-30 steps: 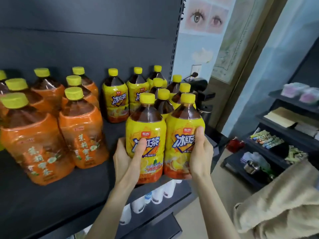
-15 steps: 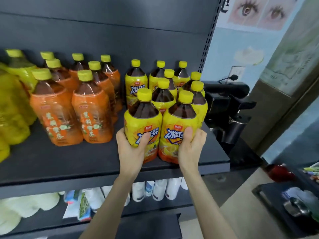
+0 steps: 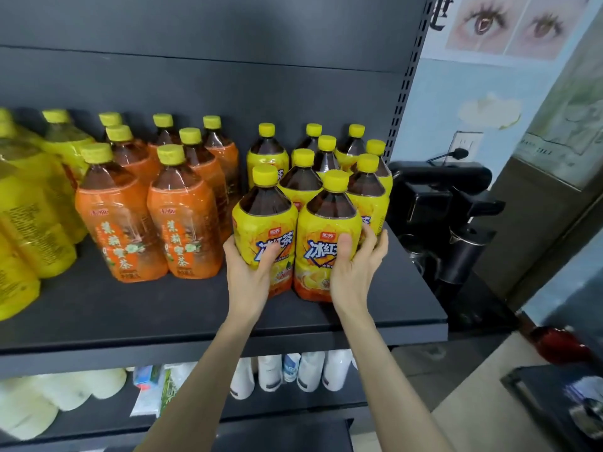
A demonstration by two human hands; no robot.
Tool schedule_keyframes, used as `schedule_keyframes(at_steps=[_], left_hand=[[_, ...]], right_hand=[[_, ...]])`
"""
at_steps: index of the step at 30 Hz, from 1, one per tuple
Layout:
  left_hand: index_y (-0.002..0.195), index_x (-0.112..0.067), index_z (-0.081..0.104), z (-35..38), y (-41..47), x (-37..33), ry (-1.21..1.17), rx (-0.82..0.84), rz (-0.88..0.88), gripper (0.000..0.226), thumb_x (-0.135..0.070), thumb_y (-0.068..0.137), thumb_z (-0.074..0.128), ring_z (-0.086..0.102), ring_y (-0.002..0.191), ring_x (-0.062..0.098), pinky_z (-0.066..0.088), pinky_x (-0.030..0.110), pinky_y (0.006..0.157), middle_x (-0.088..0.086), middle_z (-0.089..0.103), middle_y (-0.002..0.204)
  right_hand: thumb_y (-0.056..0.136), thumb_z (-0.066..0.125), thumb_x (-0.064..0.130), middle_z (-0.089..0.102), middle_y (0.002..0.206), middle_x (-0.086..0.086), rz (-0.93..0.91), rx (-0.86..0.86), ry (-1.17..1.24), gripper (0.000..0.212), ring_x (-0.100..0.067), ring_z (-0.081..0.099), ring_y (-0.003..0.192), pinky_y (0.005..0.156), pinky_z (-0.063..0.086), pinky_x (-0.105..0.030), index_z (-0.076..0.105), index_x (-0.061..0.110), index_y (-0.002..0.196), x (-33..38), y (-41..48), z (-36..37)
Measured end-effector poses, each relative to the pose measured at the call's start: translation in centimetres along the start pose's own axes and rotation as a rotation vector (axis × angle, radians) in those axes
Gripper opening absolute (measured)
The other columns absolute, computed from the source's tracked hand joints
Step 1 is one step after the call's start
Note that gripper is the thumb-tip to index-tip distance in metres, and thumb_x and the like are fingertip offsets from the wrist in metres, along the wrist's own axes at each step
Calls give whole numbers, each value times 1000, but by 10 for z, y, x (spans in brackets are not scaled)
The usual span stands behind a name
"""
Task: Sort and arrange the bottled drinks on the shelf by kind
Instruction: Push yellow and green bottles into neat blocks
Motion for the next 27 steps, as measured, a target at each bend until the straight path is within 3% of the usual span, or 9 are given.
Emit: schedule_keyframes(at_steps=[5, 8, 11, 14, 20, 27], left_hand=[[130, -13, 35, 0, 11, 3, -19, -18, 8, 55, -25, 87, 66, 55, 115, 21, 47, 43, 98, 11, 53, 127], [139, -6, 29, 0, 12, -1, 28, -41, 8, 72, -38, 84, 63, 47, 125, 27, 40, 49, 104, 13, 46, 135], [142, -4, 24, -1, 8, -7, 64, -33, 28, 88, -53, 76, 55, 40, 130, 27, 36, 48, 108, 14, 40, 140], [142, -3, 24, -3, 6, -8, 80, -13, 36, 88, -54, 77, 54, 40, 130, 26, 35, 46, 109, 14, 40, 139], [145, -8, 21, -3, -4, -2, 109, 2, 22, 88, -54, 77, 52, 37, 132, 24, 34, 43, 111, 12, 37, 143], [147, -10, 21, -4, -9, -9, 98, 76, 30, 83, -51, 82, 52, 37, 134, 20, 33, 44, 112, 7, 36, 146]], right_hand=[[83, 25, 68, 7, 159, -15, -24, -38, -5, 71, -23, 1, 148, 116, 15, -50, 46, 14, 125, 0, 14, 7], [95, 31, 59, 10, 158, -19, -18, -64, -24, 57, -26, 0, 148, 116, 14, -52, 48, 9, 117, 1, 17, 12], [91, 27, 53, 7, 158, -20, -12, -71, -55, 56, -30, 0, 148, 116, 12, -53, 50, 7, 113, 1, 16, 14], [97, 31, 49, 4, 159, -19, -14, -55, -46, 48, -29, -2, 149, 116, 11, -54, 51, 9, 114, 0, 14, 13], [72, 44, 74, -10, 161, -3, -7, 86, 18, 71, -19, -4, 149, 118, 14, -52, 46, 30, 128, -4, 2, 7], [80, 45, 64, -8, 162, -2, 25, 118, -35, 70, -19, 0, 149, 118, 17, -50, 42, 26, 139, 3, -2, 2]])
Point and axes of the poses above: each hand's wrist, its own y-axis towards the middle knuckle, its own z-axis out of the palm, x = y × z, the point moved 5 cm from there along y, towards the middle knuckle
